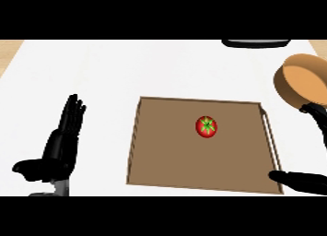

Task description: Pick the tomato from the tray and place it in the pot

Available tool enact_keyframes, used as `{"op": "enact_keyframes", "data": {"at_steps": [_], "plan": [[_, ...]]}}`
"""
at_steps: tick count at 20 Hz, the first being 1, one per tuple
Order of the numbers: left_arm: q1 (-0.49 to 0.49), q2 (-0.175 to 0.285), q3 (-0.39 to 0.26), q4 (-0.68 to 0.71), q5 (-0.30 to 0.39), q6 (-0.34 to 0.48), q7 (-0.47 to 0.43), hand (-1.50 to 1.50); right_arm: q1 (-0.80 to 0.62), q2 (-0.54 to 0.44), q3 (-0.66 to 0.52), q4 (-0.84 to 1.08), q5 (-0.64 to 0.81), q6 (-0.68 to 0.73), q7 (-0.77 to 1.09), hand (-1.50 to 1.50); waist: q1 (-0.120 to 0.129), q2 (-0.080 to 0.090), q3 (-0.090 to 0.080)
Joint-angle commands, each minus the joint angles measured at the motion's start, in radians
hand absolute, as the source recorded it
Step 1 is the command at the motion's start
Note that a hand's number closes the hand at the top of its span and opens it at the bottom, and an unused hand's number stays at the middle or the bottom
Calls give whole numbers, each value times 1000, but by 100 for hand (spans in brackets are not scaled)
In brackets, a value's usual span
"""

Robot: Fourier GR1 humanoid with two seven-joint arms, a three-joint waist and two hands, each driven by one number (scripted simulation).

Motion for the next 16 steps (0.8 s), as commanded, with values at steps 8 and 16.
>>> {"op": "enact_keyframes", "data": {"at_steps": [8, 16], "plan": [[-38, 11, 13, 1, 2, -15, 34, 0, -6, -134, 227, -200, 462, 0, 557, -150, 11, 0, -2], [37, -28, 9, -2, -27, -28, -49, 0, -110, 21, 312, -130, 581, 101, 704, -150, 11, 2, 0]]}}
